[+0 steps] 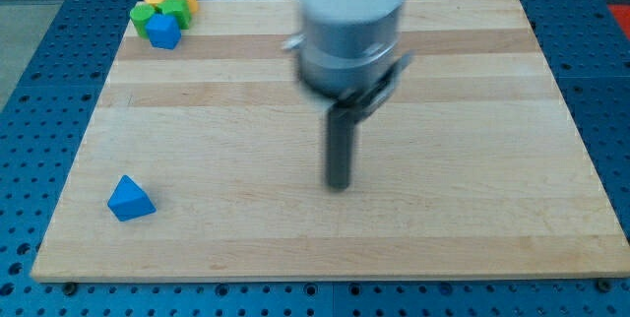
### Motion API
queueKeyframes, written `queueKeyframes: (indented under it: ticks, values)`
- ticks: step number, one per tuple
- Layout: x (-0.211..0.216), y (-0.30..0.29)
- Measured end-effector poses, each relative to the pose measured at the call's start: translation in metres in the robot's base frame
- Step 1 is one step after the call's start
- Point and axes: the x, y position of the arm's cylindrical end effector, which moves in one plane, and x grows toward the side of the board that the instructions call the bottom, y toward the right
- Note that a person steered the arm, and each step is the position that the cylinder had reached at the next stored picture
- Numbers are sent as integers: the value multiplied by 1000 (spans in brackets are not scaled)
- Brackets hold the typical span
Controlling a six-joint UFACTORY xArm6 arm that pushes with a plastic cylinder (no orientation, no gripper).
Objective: Move the blue triangle diagonally bottom right to the blue cube
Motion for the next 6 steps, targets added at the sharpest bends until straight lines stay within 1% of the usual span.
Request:
queueKeyframes:
  ticks: [1, 2, 3, 6]
  values:
    - [48, -106]
    - [59, -188]
    - [24, -200]
    - [-67, -177]
